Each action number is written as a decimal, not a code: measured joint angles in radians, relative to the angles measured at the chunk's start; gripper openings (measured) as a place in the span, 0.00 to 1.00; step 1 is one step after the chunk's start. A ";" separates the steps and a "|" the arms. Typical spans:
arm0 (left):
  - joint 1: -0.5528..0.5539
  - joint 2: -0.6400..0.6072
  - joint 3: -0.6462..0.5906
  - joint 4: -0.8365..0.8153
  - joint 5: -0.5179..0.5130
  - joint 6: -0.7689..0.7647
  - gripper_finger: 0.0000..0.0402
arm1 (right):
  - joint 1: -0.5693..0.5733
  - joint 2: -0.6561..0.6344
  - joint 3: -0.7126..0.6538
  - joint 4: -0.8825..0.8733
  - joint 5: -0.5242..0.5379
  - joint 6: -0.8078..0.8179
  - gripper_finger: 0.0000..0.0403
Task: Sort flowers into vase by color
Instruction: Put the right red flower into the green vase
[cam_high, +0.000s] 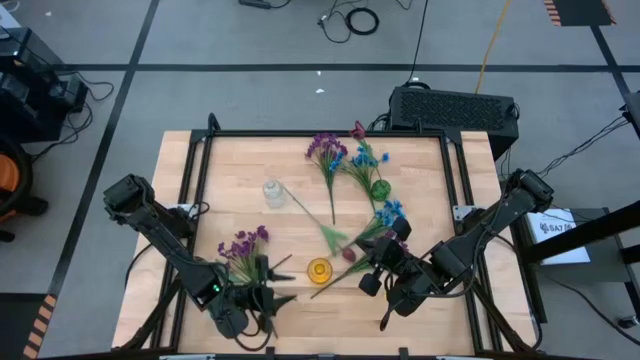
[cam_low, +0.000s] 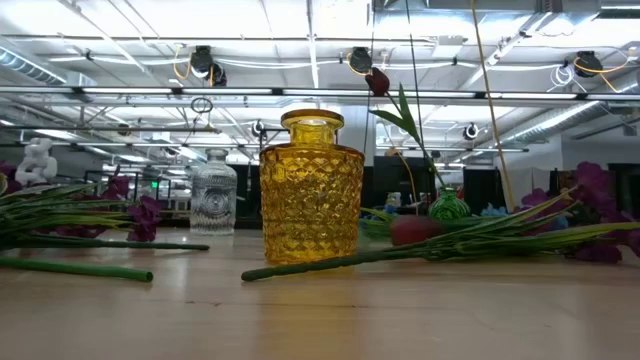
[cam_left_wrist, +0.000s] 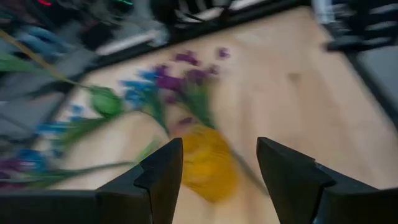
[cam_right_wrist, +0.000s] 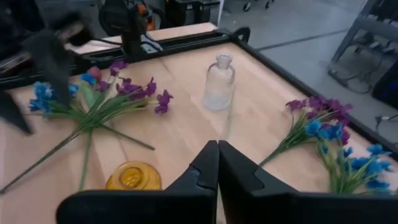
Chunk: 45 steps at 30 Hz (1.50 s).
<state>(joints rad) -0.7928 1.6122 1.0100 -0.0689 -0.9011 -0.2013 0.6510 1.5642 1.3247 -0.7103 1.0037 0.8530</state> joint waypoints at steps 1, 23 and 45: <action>0.011 -0.003 0.000 -0.001 -0.008 0.021 0.53 | -0.003 0.004 0.000 -0.004 -0.015 0.005 0.00; 0.533 -0.115 0.000 -0.177 0.457 0.587 0.53 | -0.121 0.101 -0.001 -0.142 -0.346 -0.030 0.00; 0.894 0.228 0.015 -0.116 0.923 0.975 0.37 | -0.120 0.110 -0.002 -0.170 -0.456 -0.061 0.00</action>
<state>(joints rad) 0.1015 1.8400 1.0246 -0.1848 0.0219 0.7735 0.5312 1.6737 1.3231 -0.8799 0.5482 0.7920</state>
